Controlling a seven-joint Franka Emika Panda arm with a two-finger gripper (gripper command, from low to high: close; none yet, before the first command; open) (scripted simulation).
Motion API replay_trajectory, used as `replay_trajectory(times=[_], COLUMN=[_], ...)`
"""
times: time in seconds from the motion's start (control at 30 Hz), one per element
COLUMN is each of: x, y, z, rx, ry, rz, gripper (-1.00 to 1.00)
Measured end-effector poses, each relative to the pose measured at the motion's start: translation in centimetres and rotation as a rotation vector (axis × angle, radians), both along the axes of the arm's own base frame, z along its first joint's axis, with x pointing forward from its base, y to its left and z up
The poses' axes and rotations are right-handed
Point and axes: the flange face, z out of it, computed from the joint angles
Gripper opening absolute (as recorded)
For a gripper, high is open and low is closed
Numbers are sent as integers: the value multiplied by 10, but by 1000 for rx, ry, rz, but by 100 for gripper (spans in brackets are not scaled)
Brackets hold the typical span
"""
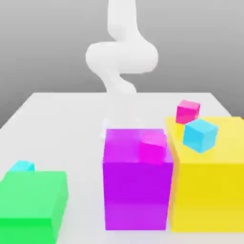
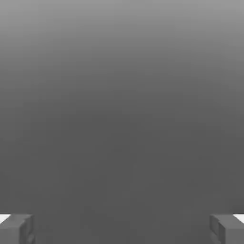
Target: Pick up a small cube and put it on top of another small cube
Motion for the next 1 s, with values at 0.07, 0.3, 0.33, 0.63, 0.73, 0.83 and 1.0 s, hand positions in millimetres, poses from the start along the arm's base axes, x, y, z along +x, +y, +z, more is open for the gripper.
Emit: replay_trajectory(times=[0.07,0.3,0.33,0.63,0.73,0.83,1.0], x=[21,39,35,-67,-112,-119,-121], y=[-34,-148,-163,-269,-283,-285,-284], z=[-43,-194,-216,-404,-456,-491,-523], rx=[-14,-23,-19,60,96,100,102], ry=[70,299,332,615,694,711,713], rz=[-22,-88,-97,-171,-182,-178,-178], gripper=[0,0,0,0,0,0,-100])
